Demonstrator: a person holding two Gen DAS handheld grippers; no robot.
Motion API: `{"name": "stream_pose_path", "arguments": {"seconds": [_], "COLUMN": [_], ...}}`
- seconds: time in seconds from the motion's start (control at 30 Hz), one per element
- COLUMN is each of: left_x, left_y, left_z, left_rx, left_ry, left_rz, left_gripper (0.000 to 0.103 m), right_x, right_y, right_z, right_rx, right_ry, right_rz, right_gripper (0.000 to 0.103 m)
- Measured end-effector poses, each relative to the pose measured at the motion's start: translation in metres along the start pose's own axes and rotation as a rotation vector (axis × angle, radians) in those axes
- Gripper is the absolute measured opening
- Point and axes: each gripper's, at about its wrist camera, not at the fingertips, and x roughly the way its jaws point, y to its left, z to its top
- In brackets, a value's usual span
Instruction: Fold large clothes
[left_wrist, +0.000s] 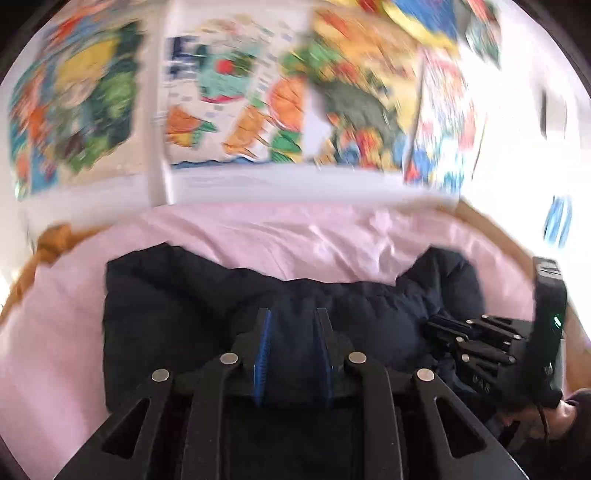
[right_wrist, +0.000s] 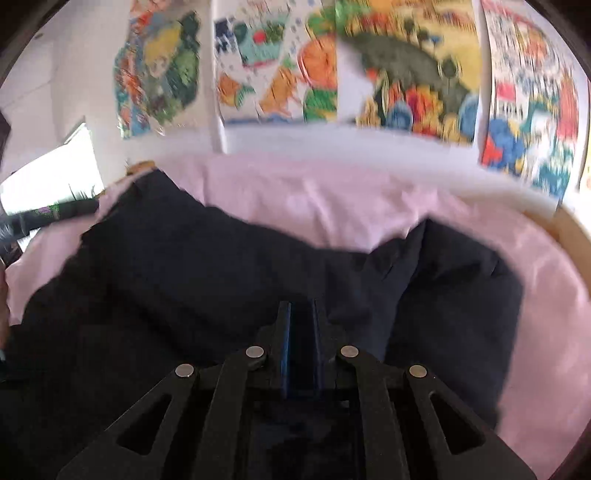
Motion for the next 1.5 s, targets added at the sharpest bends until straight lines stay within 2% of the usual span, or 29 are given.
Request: {"name": "stream_pose_path", "arguments": {"seconds": [0.1,0.17,0.37,0.47,0.53,0.57,0.63,0.67,0.7,0.77,0.83,0.9,1.0,1.1,1.13,1.2,1.27,1.3,1.33,1.4,1.5], "left_x": [0.036,0.054,0.076,0.090,0.086,0.081,0.052,0.036,0.028,0.028,0.041,0.047,0.057,0.052,0.048,0.037,0.024,0.016,0.010,-0.002,-0.026], "left_y": [-0.001,0.001,-0.002,-0.010,-0.010,-0.008,0.005,0.010,0.013,0.013,0.015,0.020,0.019,0.017,0.017,0.018,0.018,0.019,0.019,0.023,0.027], "left_z": [-0.004,-0.015,-0.042,-0.049,-0.049,-0.046,-0.039,-0.038,-0.039,-0.044,-0.056,-0.058,-0.060,-0.058,-0.057,-0.053,-0.048,-0.046,-0.044,-0.041,-0.041], "left_rx": [0.019,0.036,0.126,0.171,0.177,0.162,0.077,0.054,0.064,0.122,0.167,0.139,0.143,0.148,0.142,0.108,0.084,0.063,0.040,-0.019,-0.114], "left_ry": [0.111,0.158,0.130,0.115,0.108,0.101,0.060,0.020,0.000,0.025,0.078,0.090,0.110,0.097,0.094,0.087,0.055,0.038,0.035,0.058,0.104], "left_rz": [-0.001,0.006,0.021,0.062,0.072,0.065,-0.006,-0.054,-0.068,-0.054,-0.034,-0.049,-0.037,-0.040,-0.049,-0.099,-0.125,-0.117,-0.121,-0.153,-0.174], "left_gripper": [0.022,0.021,0.020,0.021,0.021,0.020,0.022,0.028,0.031,0.033,0.033,0.032,0.032,0.032,0.036,0.056,0.094,0.098,0.098,0.098,0.098], "right_x": [0.002,0.000,0.025,0.048,0.057,0.055,0.038,0.021,0.010,-0.008,-0.003,0.012,0.022,0.026,0.025,0.016,0.007,0.005,-0.002,-0.012,-0.040], "right_y": [0.012,0.007,-0.007,-0.007,-0.006,-0.005,-0.008,-0.015,-0.019,-0.027,-0.034,-0.038,-0.035,-0.033,-0.035,-0.043,-0.052,-0.053,-0.054,-0.049,-0.037], "right_z": [-0.019,-0.024,-0.034,-0.040,-0.040,-0.040,-0.037,-0.035,-0.035,-0.037,-0.042,-0.049,-0.051,-0.052,-0.052,-0.054,-0.055,-0.055,-0.054,-0.052,-0.042], "right_rx": [-0.052,-0.028,0.048,0.052,0.055,0.049,0.058,0.081,0.086,0.078,0.094,0.125,0.105,0.104,0.111,0.150,0.194,0.202,0.204,0.175,0.099], "right_ry": [-0.028,-0.034,-0.018,-0.002,0.018,0.016,-0.008,-0.038,-0.066,-0.112,-0.078,-0.033,-0.019,-0.010,-0.012,-0.036,-0.055,-0.058,-0.061,-0.040,0.019], "right_rz": [-0.032,-0.015,0.049,0.044,0.037,0.037,0.061,0.081,0.070,0.004,-0.024,-0.008,-0.026,-0.031,-0.032,-0.024,0.021,0.031,0.037,0.029,0.023], "right_gripper": [0.010,0.010,0.007,0.007,0.007,0.007,0.009,0.009,0.009,0.009,0.012,0.013,0.015,0.017,0.023,0.033,0.050,0.062,0.067,0.072,0.073]}}
